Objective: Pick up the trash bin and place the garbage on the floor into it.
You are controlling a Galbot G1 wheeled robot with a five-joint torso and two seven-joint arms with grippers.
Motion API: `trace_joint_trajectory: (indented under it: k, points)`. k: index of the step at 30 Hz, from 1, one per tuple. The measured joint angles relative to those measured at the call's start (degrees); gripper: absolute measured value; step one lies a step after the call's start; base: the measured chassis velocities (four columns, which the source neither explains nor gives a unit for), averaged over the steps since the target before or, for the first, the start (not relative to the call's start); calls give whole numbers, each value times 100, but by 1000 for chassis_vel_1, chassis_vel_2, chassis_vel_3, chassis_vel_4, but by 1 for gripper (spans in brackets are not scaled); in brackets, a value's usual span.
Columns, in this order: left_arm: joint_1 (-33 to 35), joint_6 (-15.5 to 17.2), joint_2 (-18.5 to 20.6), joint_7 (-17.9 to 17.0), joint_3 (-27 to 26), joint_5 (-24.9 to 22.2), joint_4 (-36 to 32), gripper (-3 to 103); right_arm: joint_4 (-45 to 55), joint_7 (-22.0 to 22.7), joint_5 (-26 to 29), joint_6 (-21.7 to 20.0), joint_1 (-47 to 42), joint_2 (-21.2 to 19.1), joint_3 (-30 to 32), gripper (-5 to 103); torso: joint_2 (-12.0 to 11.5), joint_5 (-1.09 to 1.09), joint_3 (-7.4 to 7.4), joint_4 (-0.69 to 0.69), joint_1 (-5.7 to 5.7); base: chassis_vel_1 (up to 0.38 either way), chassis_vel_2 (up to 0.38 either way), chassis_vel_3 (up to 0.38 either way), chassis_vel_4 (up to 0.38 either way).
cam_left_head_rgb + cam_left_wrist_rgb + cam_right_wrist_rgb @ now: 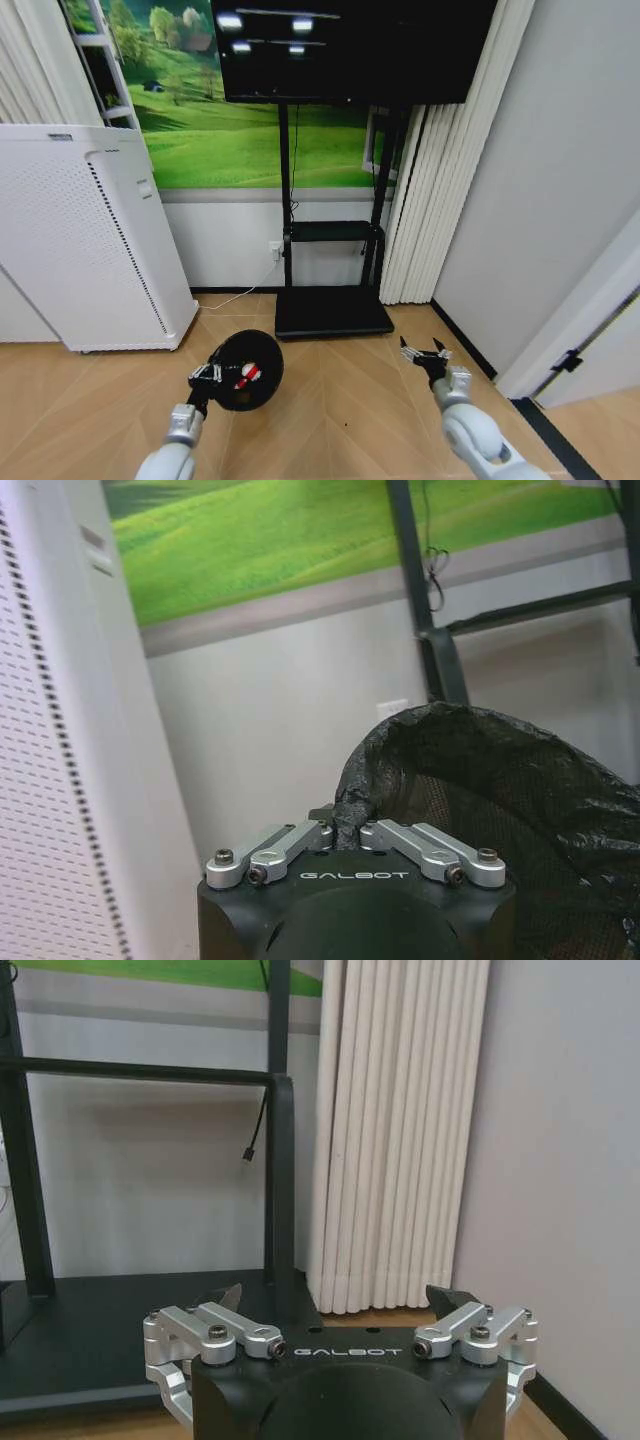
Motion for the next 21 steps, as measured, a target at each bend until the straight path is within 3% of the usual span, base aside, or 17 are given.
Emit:
trace_joint_trajectory:
  k: [9,21]
  points:
    - [306,-49,60,8,-541,-171,-338,6,417,-292,-5,54,-356,152,331,100,0,0,0,0,0,0,0,0,0]
    - [281,-86,-30,18,-519,-154,-360,6,412,-309,-20,85,-344,154,310,100,0,0,1,0,0,0,0,0,0]
